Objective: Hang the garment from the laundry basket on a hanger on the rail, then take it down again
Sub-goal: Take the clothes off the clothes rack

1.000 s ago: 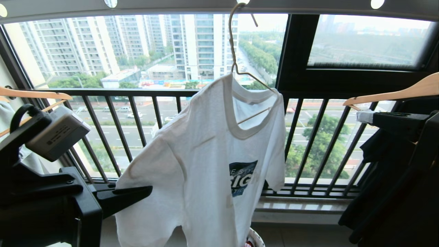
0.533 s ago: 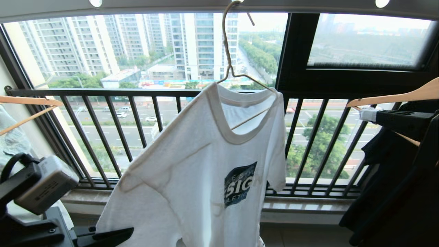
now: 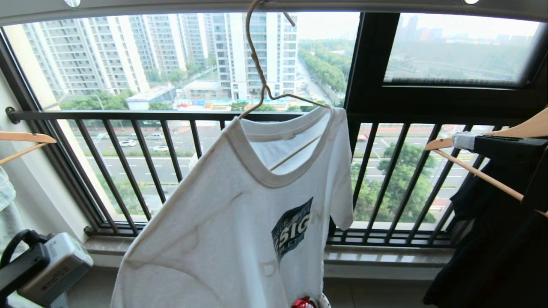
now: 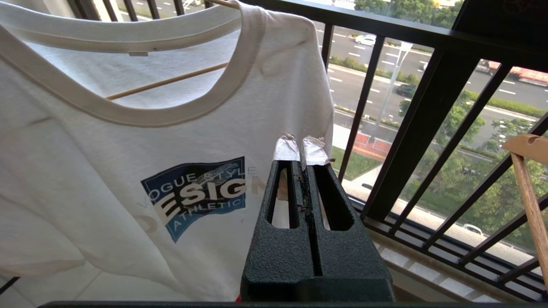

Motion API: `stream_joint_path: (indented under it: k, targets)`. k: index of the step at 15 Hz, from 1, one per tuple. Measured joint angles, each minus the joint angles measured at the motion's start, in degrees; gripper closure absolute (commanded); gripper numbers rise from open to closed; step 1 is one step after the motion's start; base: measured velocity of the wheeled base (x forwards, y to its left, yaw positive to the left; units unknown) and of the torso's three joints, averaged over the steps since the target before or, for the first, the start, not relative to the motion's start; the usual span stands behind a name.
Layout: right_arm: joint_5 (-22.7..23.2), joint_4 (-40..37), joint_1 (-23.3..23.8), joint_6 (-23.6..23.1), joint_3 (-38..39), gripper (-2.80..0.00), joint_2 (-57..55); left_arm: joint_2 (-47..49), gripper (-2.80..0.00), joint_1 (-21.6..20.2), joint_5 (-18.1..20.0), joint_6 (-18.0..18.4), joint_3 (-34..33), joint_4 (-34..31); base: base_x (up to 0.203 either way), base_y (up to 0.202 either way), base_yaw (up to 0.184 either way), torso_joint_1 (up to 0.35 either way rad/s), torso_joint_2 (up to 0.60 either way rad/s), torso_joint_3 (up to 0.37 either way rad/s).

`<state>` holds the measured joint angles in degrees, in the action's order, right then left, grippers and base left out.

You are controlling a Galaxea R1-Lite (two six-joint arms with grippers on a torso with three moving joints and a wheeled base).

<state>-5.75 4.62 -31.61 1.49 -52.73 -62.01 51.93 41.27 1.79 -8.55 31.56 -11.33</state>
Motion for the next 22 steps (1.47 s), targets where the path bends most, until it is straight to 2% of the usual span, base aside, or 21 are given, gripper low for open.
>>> stream_joint_path:
  k: [3,4,12,17,18,22]
  targets:
    - [-0.02,0.00,0.00,-0.01,0.00,0.00,0.17,-0.53,0.00,0.00,-0.04,-0.05,0.98,0.17,0.000,0.000,0.000,0.000,0.00,0.000]
    - [0.00,0.00,0.00,0.00,-0.02,0.00,0.20,-0.74,-2.80,0.00,-0.05,-0.07,1.22,0.20,0.000,0.000,0.000,0.000,0.00,0.000]
    - [-0.02,0.00,0.00,-0.09,-0.10,0.00,0.59,-2.70,-2.80,-0.06,-0.86,0.00,3.73,-0.24,0.000,0.000,0.000,0.000,0.00,0.000]
    - [0.00,-0.02,0.00,-0.09,-0.13,0.00,0.90,-7.79,-2.80,0.00,-0.22,-0.07,11.92,-5.26,0.000,0.000,0.000,0.000,0.00,0.000]
    - [-0.01,-0.03,0.00,-0.09,-0.18,0.00,0.91,-8.52,0.00,0.00,-0.14,-0.05,13.11,-5.69,0.000,0.000,0.000,0.000,0.00,0.000]
    - [-0.01,-0.02,0.00,-0.09,-0.19,0.00,0.91,-9.71,0.00,0.00,-0.12,-0.07,14.41,-5.84,0.000,0.000,0.000,0.000,0.00,0.000]
